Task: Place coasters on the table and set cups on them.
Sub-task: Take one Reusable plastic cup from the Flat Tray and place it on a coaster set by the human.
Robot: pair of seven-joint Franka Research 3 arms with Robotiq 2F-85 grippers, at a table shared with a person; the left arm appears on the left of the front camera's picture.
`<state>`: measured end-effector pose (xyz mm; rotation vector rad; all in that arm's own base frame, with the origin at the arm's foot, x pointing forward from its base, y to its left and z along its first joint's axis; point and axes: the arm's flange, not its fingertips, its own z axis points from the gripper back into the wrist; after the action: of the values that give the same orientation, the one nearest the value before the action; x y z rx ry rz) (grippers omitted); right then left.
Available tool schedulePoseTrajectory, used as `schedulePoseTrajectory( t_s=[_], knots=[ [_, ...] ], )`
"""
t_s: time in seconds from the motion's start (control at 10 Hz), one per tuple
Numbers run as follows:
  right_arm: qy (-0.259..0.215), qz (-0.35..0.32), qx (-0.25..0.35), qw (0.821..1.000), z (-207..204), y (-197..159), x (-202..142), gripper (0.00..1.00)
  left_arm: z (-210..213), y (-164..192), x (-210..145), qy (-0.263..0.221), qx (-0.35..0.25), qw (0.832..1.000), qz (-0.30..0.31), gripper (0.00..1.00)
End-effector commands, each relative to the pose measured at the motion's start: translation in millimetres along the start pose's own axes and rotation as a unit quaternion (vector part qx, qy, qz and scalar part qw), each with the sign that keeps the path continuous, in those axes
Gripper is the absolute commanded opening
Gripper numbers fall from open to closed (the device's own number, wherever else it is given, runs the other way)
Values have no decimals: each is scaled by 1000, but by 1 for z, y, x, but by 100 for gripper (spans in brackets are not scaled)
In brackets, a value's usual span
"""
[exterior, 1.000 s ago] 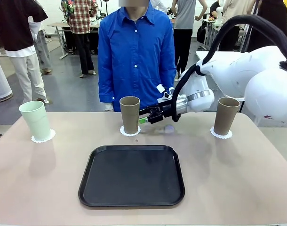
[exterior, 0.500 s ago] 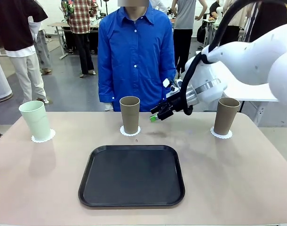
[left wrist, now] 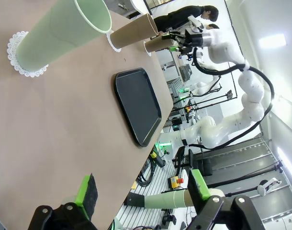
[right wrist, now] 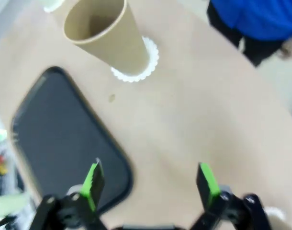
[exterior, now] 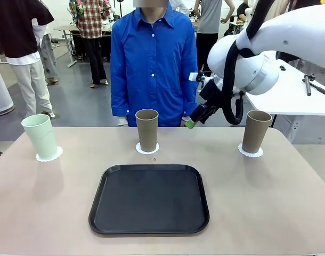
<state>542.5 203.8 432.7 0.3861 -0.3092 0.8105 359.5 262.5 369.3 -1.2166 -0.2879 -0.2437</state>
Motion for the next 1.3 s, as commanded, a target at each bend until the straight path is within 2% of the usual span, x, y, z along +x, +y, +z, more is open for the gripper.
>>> schedulePoseTrajectory(
  t_s=[0.0,0.2,0.3,0.4,0.5,0.6,1.2],
  knots=[
    [75,-41,9,996,31,52,47,100,2,-1,0,-2,2,1000,0,100],
    [122,-43,-11,991,51,66,70,100,2,-1,0,-2,2,1000,0,100],
    [159,-45,-20,986,51,74,73,100,2,-1,0,-2,2,1000,0,100],
    [171,-50,-38,983,50,80,77,100,2,-1,0,-2,2,1000,0,100],
    [170,-57,-46,983,52,82,78,100,2,-1,0,-2,2,1000,0,100],
    [146,-46,-22,988,57,91,65,100,2,-1,0,-2,2,1000,0,100],
    [146,-46,-22,988,57,91,65,100,2,-1,0,-2,2,1000,0,100]
  ],
)
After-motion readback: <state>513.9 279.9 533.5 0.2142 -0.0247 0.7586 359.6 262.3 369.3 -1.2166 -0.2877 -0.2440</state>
